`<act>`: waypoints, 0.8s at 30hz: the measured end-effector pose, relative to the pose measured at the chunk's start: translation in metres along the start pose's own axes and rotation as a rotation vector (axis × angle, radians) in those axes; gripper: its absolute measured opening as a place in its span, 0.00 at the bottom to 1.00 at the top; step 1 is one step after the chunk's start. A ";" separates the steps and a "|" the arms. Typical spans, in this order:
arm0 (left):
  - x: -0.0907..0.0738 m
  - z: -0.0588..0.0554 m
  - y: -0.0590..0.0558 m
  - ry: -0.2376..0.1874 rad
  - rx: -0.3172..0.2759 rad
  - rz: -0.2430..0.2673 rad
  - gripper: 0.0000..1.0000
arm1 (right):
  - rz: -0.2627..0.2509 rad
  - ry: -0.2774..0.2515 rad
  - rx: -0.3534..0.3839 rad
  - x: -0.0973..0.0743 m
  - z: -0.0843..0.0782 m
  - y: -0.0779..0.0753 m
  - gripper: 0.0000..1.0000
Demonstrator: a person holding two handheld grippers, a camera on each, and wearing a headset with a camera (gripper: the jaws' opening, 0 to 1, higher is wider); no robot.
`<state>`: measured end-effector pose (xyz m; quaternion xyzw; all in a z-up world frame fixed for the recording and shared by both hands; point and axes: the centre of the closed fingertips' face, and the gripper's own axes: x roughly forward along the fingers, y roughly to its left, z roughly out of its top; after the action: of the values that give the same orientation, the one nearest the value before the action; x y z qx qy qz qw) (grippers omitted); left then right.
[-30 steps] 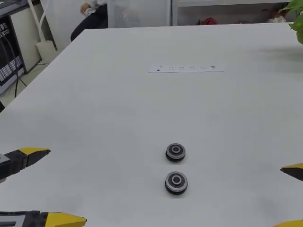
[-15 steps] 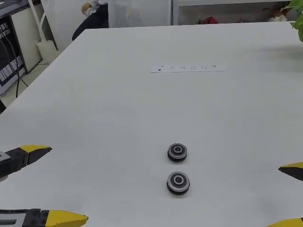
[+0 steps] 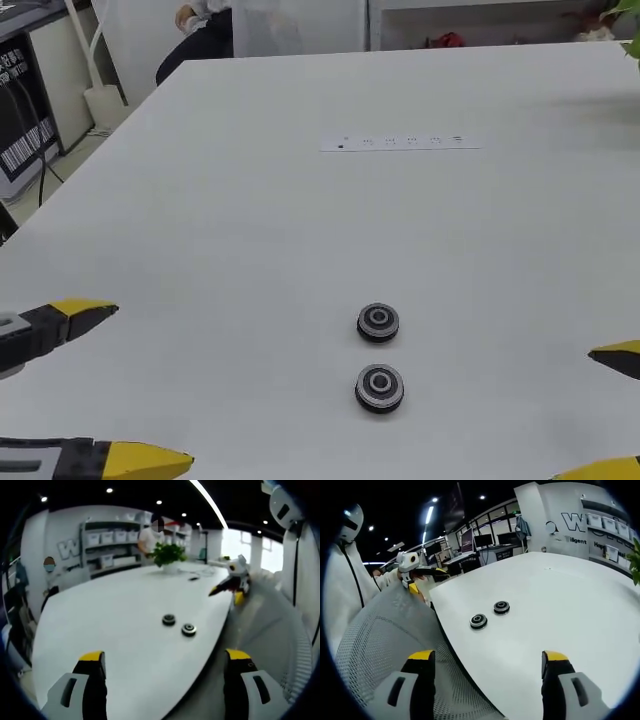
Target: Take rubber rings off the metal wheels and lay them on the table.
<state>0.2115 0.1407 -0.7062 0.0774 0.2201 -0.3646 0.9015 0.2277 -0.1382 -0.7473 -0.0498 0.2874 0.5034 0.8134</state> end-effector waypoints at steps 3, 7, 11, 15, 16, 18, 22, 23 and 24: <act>0.002 0.009 -0.007 -0.006 0.005 -0.007 1.00 | 0.004 0.000 -0.001 0.001 0.000 0.000 0.85; 0.004 0.016 -0.010 -0.010 0.015 -0.011 0.99 | 0.005 -0.002 0.002 0.001 0.000 -0.001 0.84; 0.007 0.018 -0.012 -0.008 0.023 -0.016 0.99 | 0.005 -0.007 0.003 0.001 0.000 -0.002 0.84; 0.008 0.018 -0.012 -0.004 0.022 -0.015 0.99 | 0.006 -0.007 0.005 0.001 0.000 -0.003 0.84; 0.008 0.017 -0.013 -0.003 0.022 -0.015 0.99 | 0.008 -0.006 0.004 0.002 -0.001 -0.003 0.84; 0.009 0.017 -0.013 -0.002 0.022 -0.017 0.99 | 0.009 -0.009 0.003 0.002 0.000 -0.003 0.84; 0.010 0.017 -0.012 0.002 0.022 -0.017 0.99 | 0.009 -0.018 0.004 0.003 0.002 -0.005 0.83; 0.010 0.018 -0.011 0.002 0.023 -0.017 0.99 | 0.010 -0.021 0.002 0.004 0.002 -0.005 0.83; 0.010 0.019 -0.011 0.000 0.024 -0.018 0.99 | 0.012 -0.023 0.000 0.004 0.003 -0.004 0.83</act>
<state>0.2167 0.1210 -0.6939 0.0861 0.2166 -0.3751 0.8972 0.2341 -0.1360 -0.7478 -0.0421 0.2786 0.5088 0.8135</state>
